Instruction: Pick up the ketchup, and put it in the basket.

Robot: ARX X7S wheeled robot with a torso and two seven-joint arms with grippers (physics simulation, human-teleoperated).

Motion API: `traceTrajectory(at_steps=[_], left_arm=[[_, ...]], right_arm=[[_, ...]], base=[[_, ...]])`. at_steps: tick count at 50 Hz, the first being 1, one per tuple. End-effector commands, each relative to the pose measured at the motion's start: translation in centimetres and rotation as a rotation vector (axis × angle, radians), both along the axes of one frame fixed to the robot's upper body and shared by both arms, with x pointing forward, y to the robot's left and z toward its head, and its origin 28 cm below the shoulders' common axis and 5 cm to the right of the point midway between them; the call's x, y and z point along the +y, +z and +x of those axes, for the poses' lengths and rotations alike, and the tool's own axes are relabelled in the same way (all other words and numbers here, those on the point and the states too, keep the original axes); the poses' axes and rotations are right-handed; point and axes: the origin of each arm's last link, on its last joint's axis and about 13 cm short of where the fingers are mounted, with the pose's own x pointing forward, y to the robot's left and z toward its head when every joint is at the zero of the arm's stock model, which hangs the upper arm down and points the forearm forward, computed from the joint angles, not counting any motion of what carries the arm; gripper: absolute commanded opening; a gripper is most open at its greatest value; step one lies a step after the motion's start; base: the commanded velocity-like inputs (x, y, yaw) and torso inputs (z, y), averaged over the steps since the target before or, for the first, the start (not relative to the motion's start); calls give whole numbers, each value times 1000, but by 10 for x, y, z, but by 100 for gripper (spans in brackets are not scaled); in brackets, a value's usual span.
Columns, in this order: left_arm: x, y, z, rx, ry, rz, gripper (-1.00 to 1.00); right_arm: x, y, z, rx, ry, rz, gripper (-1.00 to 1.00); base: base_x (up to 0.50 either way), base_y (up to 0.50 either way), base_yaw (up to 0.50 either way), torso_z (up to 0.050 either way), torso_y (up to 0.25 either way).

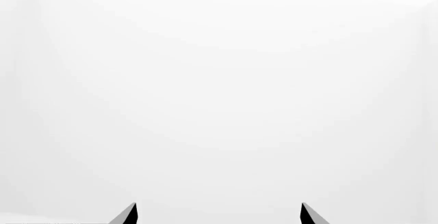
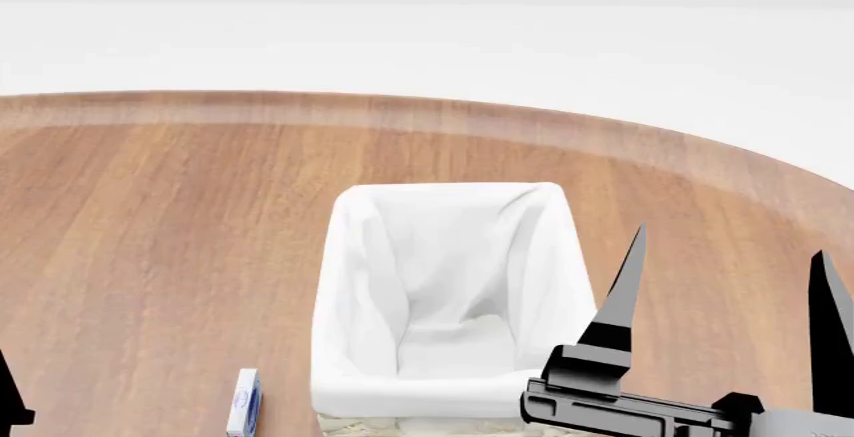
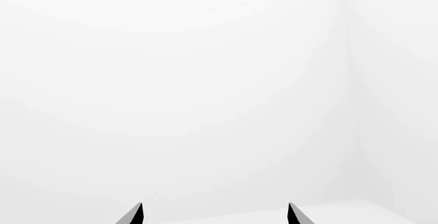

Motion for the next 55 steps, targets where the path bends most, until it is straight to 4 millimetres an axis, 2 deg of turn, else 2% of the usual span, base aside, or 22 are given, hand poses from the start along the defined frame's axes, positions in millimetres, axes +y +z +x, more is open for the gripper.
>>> traceTrajectory(at_steps=[1, 9, 46, 55], left_arm=[[0, 0, 0, -1, -7, -8, 100], [-1, 0, -1, 2, 11, 40, 100], [0, 0, -2, -8, 7, 40, 100], [7, -3, 4, 56, 89, -14, 100]], right_arm=[[0, 0, 0, 0, 0, -1, 100], [0, 0, 0, 0, 4, -4, 100], [1, 0, 0, 2, 8, -7, 100], [1, 0, 0, 4, 7, -6, 100]], base=[[0, 0, 0, 49, 0], [0, 0, 0, 50, -43], [0, 0, 0, 44, -167], [0, 0, 0, 4, -12]])
